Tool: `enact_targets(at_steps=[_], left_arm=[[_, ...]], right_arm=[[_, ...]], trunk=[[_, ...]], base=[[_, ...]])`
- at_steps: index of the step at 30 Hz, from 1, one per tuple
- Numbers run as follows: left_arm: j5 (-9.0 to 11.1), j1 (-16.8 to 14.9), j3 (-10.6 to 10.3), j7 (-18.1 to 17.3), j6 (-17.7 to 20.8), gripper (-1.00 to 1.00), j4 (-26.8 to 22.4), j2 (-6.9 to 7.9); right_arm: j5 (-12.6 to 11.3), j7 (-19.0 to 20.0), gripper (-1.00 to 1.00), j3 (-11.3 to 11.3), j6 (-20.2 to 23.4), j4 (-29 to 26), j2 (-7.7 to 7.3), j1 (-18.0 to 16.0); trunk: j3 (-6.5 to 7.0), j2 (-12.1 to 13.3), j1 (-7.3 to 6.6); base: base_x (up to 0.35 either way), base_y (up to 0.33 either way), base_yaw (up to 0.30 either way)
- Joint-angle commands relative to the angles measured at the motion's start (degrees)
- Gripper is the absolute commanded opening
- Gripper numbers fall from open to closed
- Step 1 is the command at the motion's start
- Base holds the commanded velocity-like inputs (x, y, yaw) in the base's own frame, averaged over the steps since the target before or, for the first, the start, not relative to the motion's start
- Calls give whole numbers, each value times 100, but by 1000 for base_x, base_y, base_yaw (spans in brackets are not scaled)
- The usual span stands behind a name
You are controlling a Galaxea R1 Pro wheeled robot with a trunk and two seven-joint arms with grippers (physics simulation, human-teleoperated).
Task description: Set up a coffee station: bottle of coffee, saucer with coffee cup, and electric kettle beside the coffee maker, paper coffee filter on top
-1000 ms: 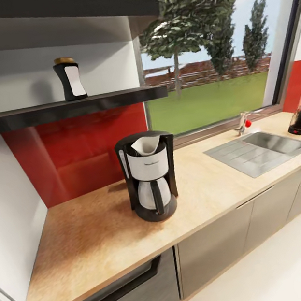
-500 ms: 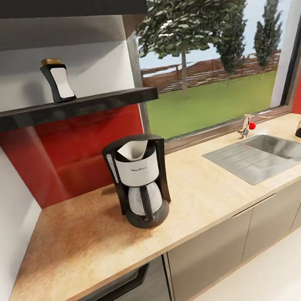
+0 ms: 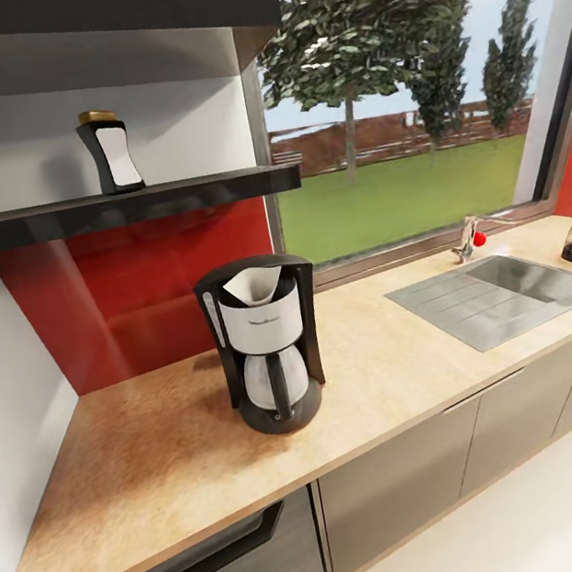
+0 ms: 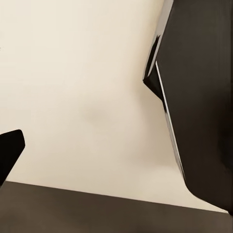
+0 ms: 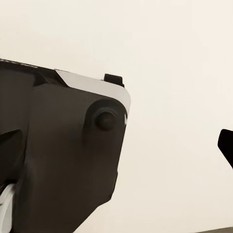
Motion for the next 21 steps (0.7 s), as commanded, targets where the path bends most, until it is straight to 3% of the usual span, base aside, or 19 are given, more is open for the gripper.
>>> enact_targets(at_steps=[1, 9, 21], left_arm=[[22, 3, 27, -1, -9, 100, -44, -2], [20, 3, 20, -3, -9, 100, -302, -1], [22, 3, 9, 4, -26, 100, -330, 2]], right_arm=[[61, -14, 100, -46, 33, -9, 4, -4], [62, -22, 100, -50, 27, -9, 6, -2], [71, -25, 100, -41, 21, -9, -2, -2]], trunk=[[-11, -11, 3], [-23, -11, 3], [-48, -11, 3]], base=[[0, 0, 0], [-14, -5, 181], [-263, -124, 265]])
